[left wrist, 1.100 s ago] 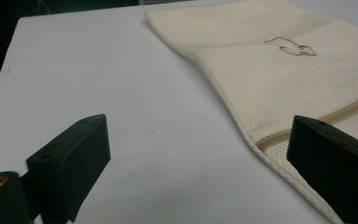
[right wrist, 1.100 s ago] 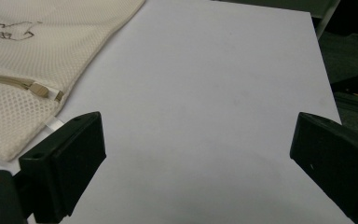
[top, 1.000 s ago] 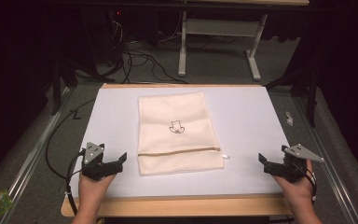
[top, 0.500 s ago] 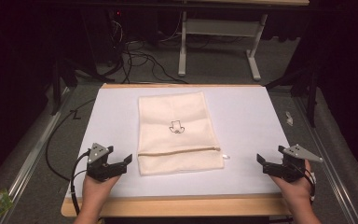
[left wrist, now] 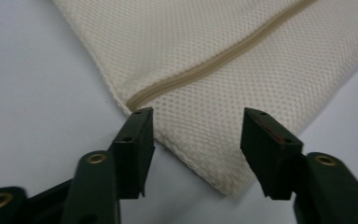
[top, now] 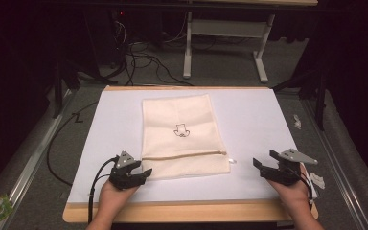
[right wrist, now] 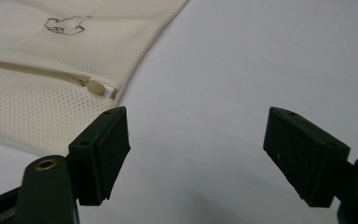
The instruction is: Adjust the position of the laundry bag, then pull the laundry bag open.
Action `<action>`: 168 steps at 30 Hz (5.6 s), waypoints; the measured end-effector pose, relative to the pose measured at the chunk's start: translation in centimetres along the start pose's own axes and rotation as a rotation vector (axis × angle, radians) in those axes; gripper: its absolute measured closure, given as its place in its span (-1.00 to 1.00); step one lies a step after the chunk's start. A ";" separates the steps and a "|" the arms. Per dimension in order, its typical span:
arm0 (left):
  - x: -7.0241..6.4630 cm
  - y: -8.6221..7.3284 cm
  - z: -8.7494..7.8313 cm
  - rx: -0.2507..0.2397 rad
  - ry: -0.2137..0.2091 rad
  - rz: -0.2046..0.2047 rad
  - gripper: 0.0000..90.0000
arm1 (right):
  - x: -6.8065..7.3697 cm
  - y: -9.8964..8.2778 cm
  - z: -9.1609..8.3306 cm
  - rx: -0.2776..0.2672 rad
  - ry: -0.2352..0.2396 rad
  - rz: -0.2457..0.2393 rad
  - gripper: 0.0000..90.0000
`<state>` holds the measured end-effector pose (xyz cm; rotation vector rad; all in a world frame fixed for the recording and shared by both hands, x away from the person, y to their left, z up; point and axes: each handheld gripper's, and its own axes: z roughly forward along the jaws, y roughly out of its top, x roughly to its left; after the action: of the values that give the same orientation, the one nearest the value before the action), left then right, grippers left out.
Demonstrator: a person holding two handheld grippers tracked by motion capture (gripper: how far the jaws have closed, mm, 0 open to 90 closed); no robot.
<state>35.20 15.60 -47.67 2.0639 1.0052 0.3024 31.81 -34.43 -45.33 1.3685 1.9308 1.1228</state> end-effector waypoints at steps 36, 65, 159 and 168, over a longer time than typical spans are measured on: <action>-3.4 0.1 0.8 0.058 -0.063 0.191 0.90 | 4.8 3.9 9.9 0.258 0.035 -0.160 0.98; -4.6 1.3 -0.5 -0.110 0.022 0.140 -0.31 | 1.3 -0.5 0.5 0.220 0.080 -0.037 1.00; -13.1 5.6 5.4 -0.156 -0.205 0.178 -0.10 | 3.3 0.8 0.0 0.137 0.147 -0.075 0.88; -16.2 7.5 8.7 -0.125 -0.270 0.193 0.05 | 3.3 0.7 -0.3 0.113 0.163 -0.090 0.88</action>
<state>33.16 -4.04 -45.66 2.0252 0.6122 0.1729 30.76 -31.37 -44.36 1.2672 2.1790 1.1281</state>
